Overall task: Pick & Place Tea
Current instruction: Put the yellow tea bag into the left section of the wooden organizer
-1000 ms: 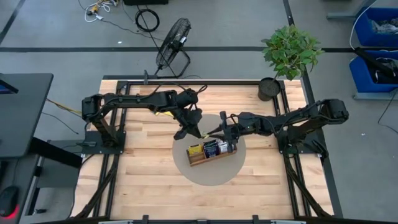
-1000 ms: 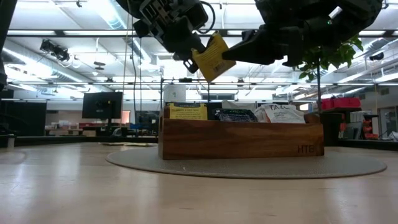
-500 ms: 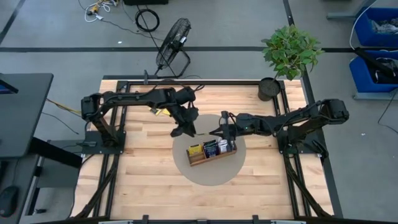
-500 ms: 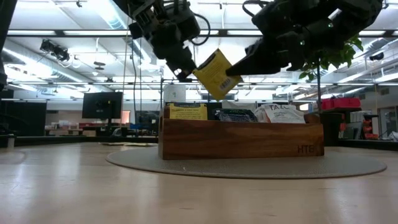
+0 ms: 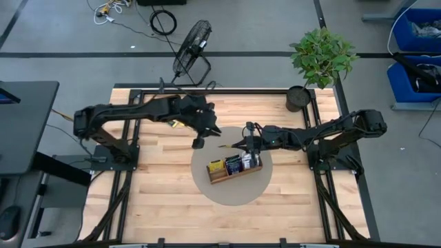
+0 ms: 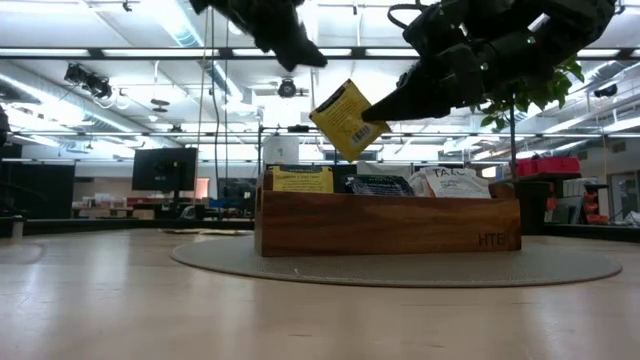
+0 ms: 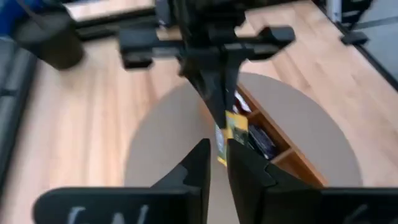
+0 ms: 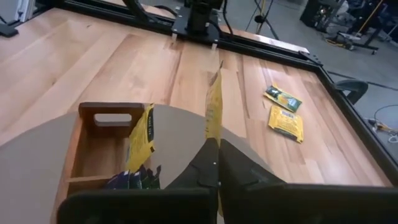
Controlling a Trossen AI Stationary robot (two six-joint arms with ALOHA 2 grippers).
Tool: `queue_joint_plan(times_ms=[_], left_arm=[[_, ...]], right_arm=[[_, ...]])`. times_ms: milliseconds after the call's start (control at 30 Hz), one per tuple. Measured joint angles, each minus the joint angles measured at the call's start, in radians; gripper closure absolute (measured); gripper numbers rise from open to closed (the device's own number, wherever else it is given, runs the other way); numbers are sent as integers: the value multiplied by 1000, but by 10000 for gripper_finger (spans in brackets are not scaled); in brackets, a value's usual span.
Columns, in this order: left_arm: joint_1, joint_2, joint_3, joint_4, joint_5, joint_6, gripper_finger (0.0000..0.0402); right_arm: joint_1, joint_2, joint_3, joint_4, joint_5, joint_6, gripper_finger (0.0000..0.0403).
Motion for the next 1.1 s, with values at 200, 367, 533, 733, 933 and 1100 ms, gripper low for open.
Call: queue_joint_plan(times_ms=[200,367,533,733,933,1100], left_arm=[[-19,-67,0,40,-156,-31,371],[-49,-91,0,126,-271,-51,386],[-81,-105,-50,295,-273,-52,393],[-106,-144,-295,655,-296,-83,393],[-125,-230,-475,816,-305,-128,393],[-161,-307,-635,958,-339,-152,393]], right_arm=[[0,0,-7,48,0,18,403],[0,0,-32,173,0,18,403],[0,0,-39,230,13,7,403],[0,0,-40,217,45,2,403],[0,0,-40,211,45,24,403],[0,0,-40,246,45,23,403]])
